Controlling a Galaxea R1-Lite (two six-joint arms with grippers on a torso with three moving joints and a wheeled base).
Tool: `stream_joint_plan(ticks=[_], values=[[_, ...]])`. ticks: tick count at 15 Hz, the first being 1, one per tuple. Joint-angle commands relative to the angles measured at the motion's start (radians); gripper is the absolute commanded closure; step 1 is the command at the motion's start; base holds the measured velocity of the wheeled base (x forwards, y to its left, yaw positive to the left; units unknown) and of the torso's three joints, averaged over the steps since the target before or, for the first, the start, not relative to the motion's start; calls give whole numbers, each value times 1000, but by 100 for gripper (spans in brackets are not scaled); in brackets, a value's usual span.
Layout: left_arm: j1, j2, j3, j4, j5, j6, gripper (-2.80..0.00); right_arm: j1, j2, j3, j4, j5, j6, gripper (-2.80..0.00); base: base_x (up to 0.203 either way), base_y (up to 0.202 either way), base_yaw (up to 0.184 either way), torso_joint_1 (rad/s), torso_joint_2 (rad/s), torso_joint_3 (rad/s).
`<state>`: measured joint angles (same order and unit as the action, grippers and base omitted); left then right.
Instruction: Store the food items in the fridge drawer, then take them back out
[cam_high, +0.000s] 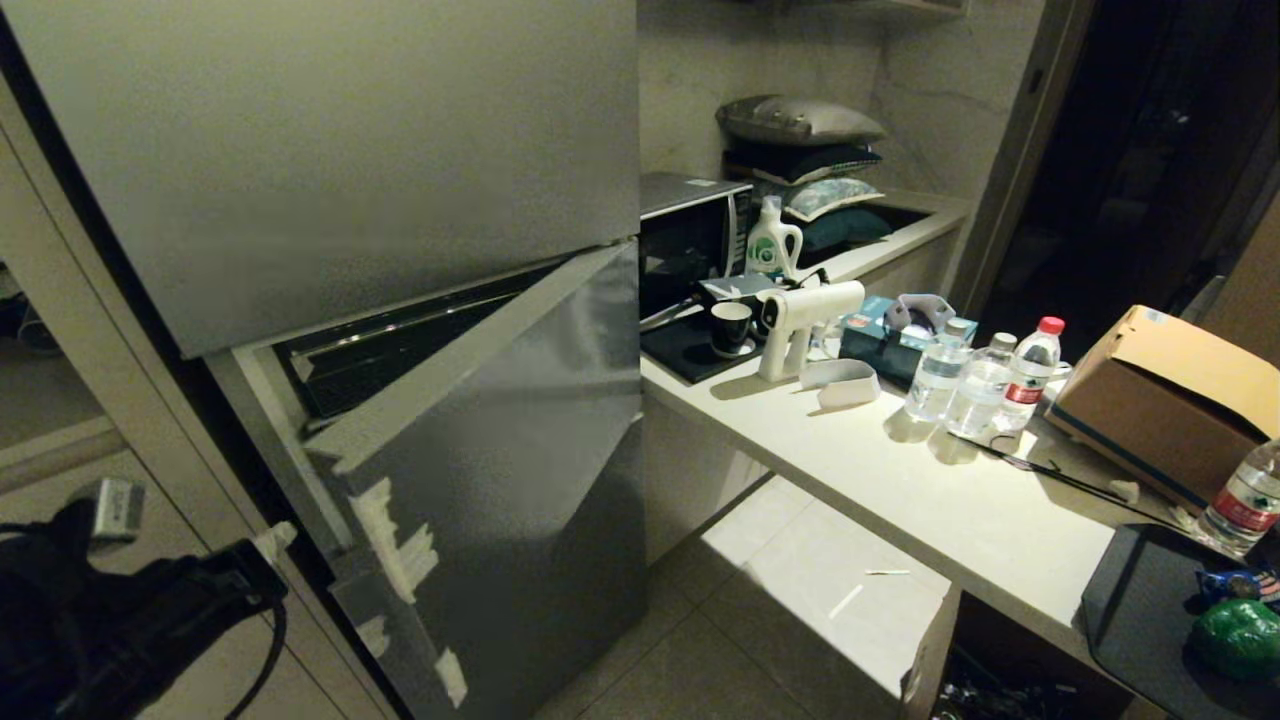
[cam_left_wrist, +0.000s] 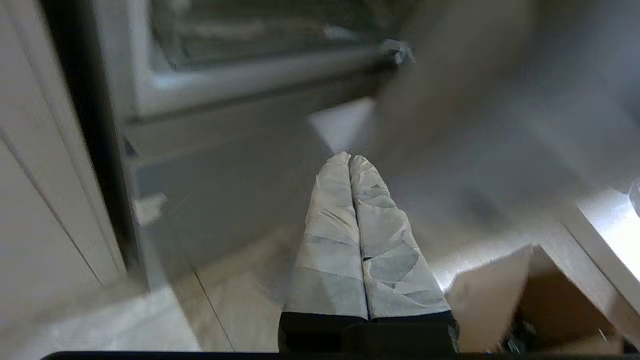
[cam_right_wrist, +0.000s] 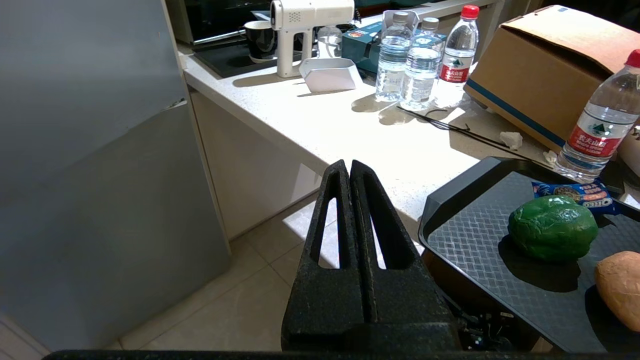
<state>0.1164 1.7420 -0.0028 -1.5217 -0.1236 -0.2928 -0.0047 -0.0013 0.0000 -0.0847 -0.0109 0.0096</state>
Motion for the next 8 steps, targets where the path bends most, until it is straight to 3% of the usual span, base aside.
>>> stream_joint_plan(ticks=[1,5,8], values=[[-1,-42,3,-8,35,0,0,0,0,31,-1,0,0,0,0,0,0,0,0,0],[-1,-56,-69,-8,72,30,0,0,0,31,-1,0,0,0,0,0,0,0,0,0],[-6,-168,-241,-4,98,108,0,0,0,31,-1,0,0,0,0,0,0,0,0,0]])
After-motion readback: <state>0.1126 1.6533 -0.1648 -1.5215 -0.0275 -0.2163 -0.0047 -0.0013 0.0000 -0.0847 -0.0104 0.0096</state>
